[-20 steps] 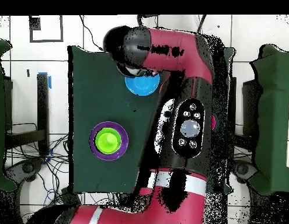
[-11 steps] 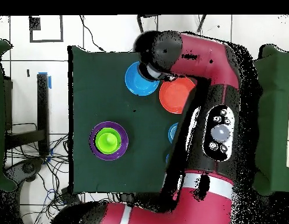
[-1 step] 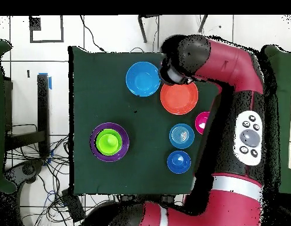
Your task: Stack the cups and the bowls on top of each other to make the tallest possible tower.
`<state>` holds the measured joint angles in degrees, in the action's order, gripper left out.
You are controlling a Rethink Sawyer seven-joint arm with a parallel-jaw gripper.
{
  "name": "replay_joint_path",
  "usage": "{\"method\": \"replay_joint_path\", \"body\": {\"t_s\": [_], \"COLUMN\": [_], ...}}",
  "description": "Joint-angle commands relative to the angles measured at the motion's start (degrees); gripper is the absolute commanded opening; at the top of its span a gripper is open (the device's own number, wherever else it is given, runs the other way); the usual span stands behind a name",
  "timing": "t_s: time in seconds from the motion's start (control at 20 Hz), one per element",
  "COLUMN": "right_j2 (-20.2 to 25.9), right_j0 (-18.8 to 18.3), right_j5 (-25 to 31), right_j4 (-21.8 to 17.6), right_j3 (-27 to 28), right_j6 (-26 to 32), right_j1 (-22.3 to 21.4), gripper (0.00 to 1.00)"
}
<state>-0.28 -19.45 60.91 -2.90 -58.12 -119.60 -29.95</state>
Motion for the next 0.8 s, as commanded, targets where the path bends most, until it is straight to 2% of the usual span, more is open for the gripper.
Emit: {"method": "replay_joint_path", "body": {"t_s": [0.05, 0.35, 0.8], "right_j2": [9.26, 11.79, 14.26], "right_j0": [-2.69, -5.51, -7.5], "right_j5": [-4.49, -7.51, -10.1], "right_j4": [-7.1, -8.13, -9.26], "right_j3": [-6.86, -7.47, -10.72], "right_j6": [24.97, 29.99, 31.7], "right_j1": [1.92, 3.76, 5.37], "gripper": [1.0, 1.0, 1.0]}}
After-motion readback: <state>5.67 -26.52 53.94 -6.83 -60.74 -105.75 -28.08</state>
